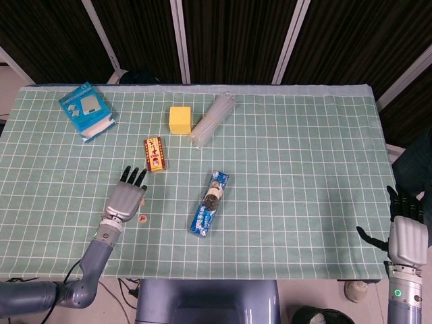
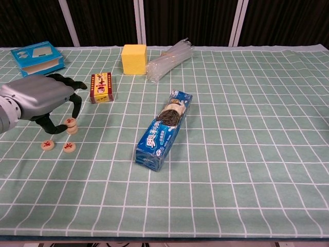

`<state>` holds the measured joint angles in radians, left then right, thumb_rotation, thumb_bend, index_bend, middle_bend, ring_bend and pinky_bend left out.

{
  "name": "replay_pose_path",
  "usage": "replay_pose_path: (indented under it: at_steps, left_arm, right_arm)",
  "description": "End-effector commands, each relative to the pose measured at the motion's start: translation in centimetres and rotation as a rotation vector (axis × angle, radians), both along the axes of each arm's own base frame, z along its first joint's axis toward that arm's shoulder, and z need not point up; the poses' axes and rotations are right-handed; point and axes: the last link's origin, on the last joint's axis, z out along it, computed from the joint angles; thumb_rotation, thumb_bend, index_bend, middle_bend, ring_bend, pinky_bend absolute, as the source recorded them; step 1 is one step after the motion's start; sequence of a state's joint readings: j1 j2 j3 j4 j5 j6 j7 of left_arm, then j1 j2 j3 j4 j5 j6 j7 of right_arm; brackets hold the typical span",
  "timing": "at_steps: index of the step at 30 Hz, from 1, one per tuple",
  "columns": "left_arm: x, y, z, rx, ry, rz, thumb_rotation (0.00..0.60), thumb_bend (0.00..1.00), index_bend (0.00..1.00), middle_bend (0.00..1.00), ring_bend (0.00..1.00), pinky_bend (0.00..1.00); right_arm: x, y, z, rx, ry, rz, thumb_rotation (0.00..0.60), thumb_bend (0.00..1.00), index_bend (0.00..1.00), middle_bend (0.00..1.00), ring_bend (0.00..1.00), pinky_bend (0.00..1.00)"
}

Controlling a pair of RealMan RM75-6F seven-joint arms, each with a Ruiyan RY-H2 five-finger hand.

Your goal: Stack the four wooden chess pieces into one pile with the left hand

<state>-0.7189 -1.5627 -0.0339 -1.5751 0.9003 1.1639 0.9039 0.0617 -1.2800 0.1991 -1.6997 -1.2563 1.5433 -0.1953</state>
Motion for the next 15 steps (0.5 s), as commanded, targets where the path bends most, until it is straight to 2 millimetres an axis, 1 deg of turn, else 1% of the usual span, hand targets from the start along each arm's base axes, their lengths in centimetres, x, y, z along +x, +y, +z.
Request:
replay_pose_path:
  at_steps: [1, 15]
  left_arm:
    - [-0.03, -0.02, -0.04, 0.000, 0.002, 0.002, 0.600, 0.34, 0.45, 0.04, 0.00, 0.00]
    - [0.22, -0.18, -0.13, -0.001, 0.009, -0.006, 0.600, 0.34, 0.44, 0.03, 0.00, 0.00]
  right_arm:
    - [0.02, 0.00, -0.02, -0.002, 0.001, 0.001, 0.600, 0.23, 0.00, 0.01, 0.00, 0.00]
    - [-0.03, -0.04, 0.04, -0.011, -0.002, -0.005, 0.600, 0.23, 0.00, 0.01, 0.00, 0.00]
